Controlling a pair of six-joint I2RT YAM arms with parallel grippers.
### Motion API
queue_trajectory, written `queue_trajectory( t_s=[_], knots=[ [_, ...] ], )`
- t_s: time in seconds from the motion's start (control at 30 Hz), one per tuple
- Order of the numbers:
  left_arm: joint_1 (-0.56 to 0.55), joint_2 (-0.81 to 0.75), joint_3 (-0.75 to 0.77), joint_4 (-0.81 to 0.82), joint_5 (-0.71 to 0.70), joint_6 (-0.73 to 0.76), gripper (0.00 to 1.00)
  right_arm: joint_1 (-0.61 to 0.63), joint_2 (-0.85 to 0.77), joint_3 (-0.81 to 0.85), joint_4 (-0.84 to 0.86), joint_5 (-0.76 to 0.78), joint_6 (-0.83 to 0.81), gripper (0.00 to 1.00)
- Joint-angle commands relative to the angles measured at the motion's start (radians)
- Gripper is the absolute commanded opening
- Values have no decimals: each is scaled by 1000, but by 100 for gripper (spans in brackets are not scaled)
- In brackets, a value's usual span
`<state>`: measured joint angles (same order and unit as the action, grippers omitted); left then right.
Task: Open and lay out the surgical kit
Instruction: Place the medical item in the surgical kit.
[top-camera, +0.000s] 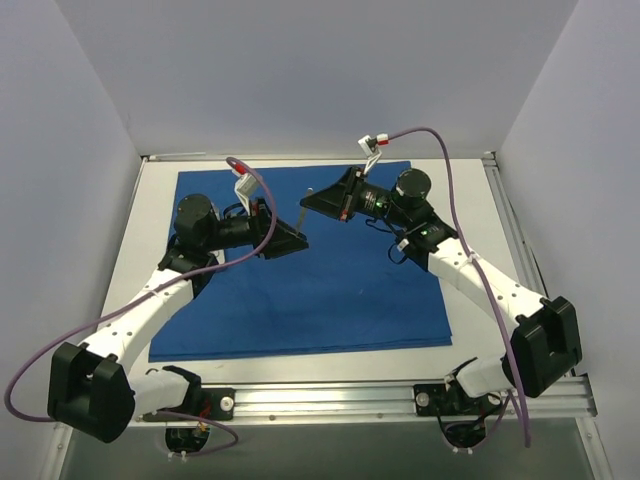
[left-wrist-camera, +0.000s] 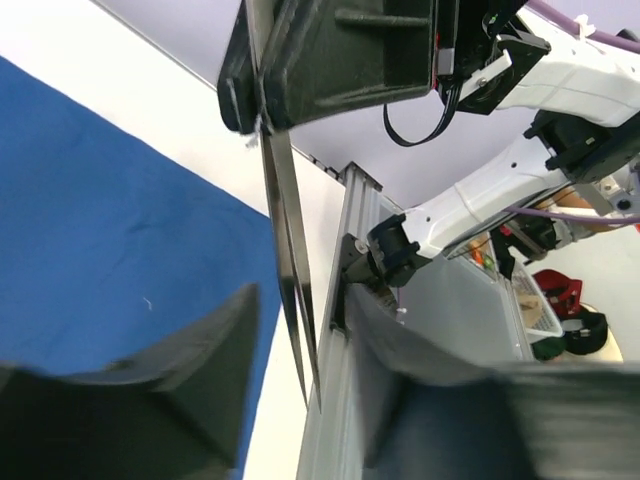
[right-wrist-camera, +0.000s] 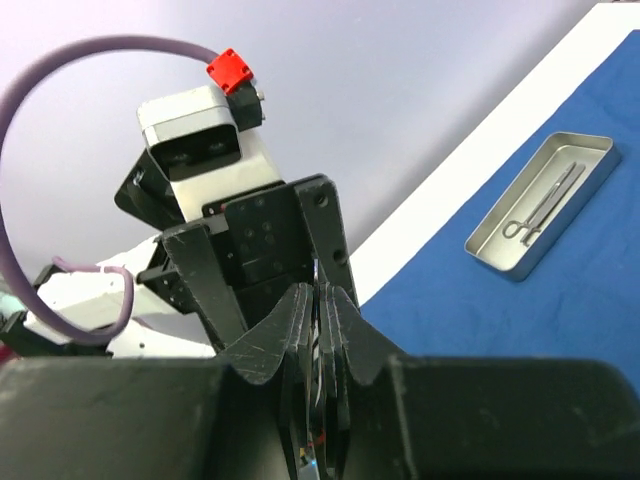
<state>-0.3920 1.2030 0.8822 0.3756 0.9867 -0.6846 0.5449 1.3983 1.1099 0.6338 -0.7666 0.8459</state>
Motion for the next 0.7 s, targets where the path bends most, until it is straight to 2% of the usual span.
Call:
queue_trajectory(
  t_s=[0.0,0.03,0.07,0.1,0.17,0.2,0.23,0.3,0.37,0.43,0.67],
  knots=[
    [-8,15,29,83,41,-47,44,12,-44,-33,122,85,56,0],
    [-8,13,26,89,47,-58,13,12,-48,-39,116,99,56,0],
    [-7,10,29,80,53,-78,2,12,-51,-41,106,104,52,0],
    [-4,6,40,56,53,-81,2,10,-51,-24,34,102,1,10],
    [4,-11,46,34,55,-99,2,12,-59,22,-131,145,-117,37],
    [5,-16,64,-9,56,-114,2,15,-65,71,-304,177,-259,53],
    [8,-19,76,-44,59,-118,2,20,-73,94,-374,246,-322,58],
    [15,-29,93,-121,63,-139,2,27,-87,132,-556,314,-434,64],
    [18,-49,89,-118,73,-209,2,33,-99,185,-669,425,-580,65],
    [21,-62,84,-119,90,-256,2,49,-114,179,-736,457,-675,64],
    [102,-145,8,-173,115,-530,2,159,-284,44,-729,605,-882,50]
  ],
)
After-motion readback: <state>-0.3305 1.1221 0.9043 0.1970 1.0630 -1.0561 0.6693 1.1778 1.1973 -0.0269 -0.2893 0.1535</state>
